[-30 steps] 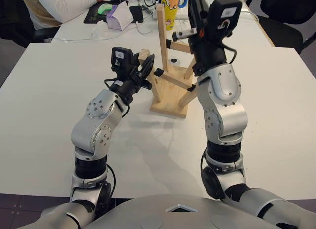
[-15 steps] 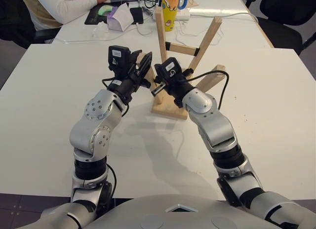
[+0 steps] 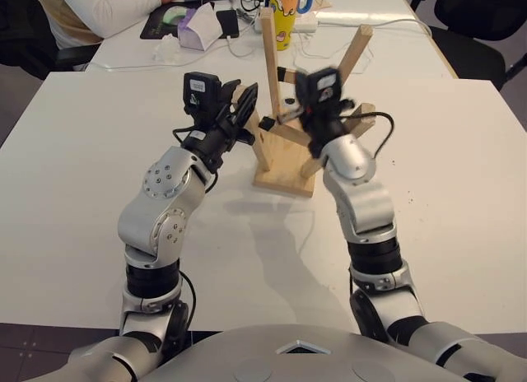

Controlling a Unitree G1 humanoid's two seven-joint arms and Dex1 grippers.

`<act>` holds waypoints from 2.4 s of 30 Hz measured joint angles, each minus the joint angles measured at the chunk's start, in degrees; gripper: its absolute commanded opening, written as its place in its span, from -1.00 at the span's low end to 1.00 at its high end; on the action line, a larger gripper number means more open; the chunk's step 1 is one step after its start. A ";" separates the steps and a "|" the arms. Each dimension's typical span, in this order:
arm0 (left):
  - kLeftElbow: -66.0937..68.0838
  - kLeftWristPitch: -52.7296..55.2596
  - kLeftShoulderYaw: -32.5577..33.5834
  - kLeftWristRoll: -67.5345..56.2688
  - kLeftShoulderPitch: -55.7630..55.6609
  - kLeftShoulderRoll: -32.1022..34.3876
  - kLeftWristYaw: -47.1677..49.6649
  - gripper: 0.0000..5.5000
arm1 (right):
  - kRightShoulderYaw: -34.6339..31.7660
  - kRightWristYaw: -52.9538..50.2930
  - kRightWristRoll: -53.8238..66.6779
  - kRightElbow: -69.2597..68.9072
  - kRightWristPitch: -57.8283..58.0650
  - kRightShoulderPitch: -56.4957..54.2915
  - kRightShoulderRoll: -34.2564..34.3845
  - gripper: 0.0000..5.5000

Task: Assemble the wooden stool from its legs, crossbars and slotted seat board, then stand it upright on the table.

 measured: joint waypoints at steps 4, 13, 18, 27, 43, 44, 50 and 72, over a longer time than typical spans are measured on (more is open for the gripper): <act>0.16 -0.09 0.02 0.00 -0.01 0.07 -0.27 -0.43 | -0.05 -0.67 0.18 -2.08 -3.40 -2.73 2.19 -1.00; 0.77 -0.70 0.15 0.01 -0.19 0.15 -0.69 -0.43 | 0.98 -0.23 0.08 -2.22 -4.07 -2.53 2.98 -1.00; 0.72 -0.69 0.76 0.00 -0.37 0.23 -0.53 -0.43 | 14.11 11.74 -2.75 3.03 11.19 1.37 -8.17 -1.00; 0.41 -1.16 1.12 -0.07 -1.10 -0.12 -0.49 -0.43 | 18.86 16.59 -5.66 2.97 8.61 -0.59 -15.10 -1.00; 0.41 -1.67 1.17 0.01 -1.09 -1.32 0.45 -0.43 | 20.38 18.52 -7.88 11.06 -4.10 -3.48 -18.06 -1.00; 0.41 -1.69 1.17 0.01 -1.09 -1.40 0.55 -0.43 | 20.35 18.64 -7.86 12.05 -4.98 -3.91 -18.13 -1.00; 0.40 -2.06 1.20 0.02 -1.08 -1.69 0.96 -0.43 | 18.12 18.79 -6.16 18.31 -12.09 -4.80 -18.07 -1.00; 0.89 -3.97 1.32 0.05 -2.04 -1.40 0.31 -0.43 | -8.09 -0.93 9.35 0.44 -6.71 -15.05 0.12 -1.00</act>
